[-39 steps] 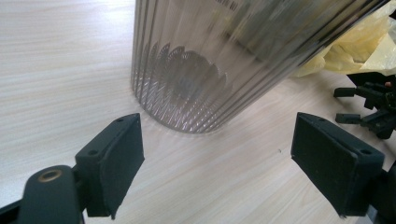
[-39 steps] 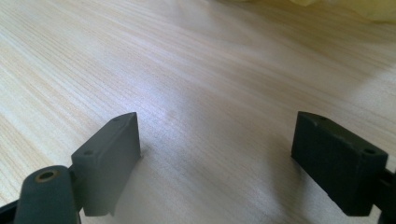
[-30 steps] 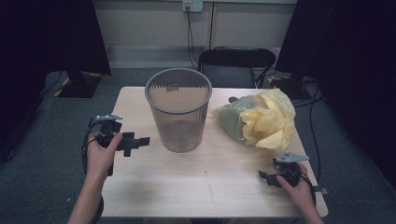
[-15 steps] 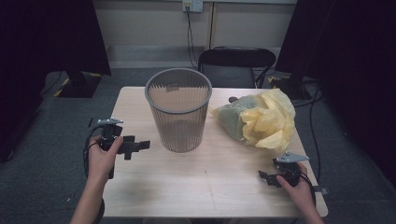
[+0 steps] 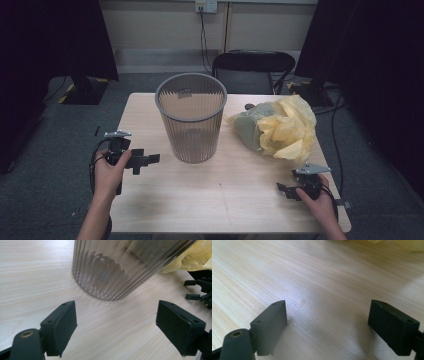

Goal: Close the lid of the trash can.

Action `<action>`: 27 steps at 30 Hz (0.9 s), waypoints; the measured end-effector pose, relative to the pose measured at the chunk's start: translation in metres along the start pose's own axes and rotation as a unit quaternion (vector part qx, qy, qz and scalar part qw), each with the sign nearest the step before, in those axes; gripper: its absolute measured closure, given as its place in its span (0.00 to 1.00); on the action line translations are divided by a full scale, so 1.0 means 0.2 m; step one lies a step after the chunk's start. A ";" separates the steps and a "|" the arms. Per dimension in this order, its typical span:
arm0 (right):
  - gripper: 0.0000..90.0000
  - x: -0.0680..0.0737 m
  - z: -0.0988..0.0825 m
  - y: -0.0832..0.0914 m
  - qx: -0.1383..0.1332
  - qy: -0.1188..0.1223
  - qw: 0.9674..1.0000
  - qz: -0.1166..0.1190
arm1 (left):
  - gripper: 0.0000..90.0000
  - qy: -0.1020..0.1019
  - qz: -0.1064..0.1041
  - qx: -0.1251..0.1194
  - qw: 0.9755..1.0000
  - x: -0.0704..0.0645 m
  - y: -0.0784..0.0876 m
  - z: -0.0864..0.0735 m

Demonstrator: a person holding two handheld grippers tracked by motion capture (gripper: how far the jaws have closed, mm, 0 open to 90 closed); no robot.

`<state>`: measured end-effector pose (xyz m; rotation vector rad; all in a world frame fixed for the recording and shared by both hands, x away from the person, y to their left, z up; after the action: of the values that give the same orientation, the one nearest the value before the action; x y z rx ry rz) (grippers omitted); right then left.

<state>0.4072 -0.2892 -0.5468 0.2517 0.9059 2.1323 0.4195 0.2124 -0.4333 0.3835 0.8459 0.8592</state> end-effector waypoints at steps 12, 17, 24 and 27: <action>0.16 0.00 0.00 0.00 0.000 0.000 1.000 0.000 | 0.18 0.003 0.000 0.001 1.000 0.03 -0.02 -0.04; 0.16 0.00 0.00 0.00 0.000 0.000 1.000 0.000 | 0.18 0.007 0.000 0.000 1.000 0.04 -0.02 -0.05; 0.16 0.00 0.00 0.00 0.000 0.000 1.000 0.000 | 0.18 0.009 0.000 0.002 1.000 0.06 -0.03 -0.08; 0.16 0.00 0.00 0.00 0.000 0.000 1.000 0.000 | 0.18 0.011 -0.002 0.002 1.000 0.07 -0.04 -0.09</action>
<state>0.4072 -0.2892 -0.5468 0.2512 0.9058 2.1324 0.4143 0.2173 -0.4563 0.3756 0.8692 0.8601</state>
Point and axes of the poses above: each handheld gripper's, and its own axes: y roughly backward along the jaws, z roughly out of its top, x roughly to its left, the point moved 7 cm from there along -y, roughly forward along the jaws, and after that the axes turned 9 degrees about y, right-handed, at the moved point
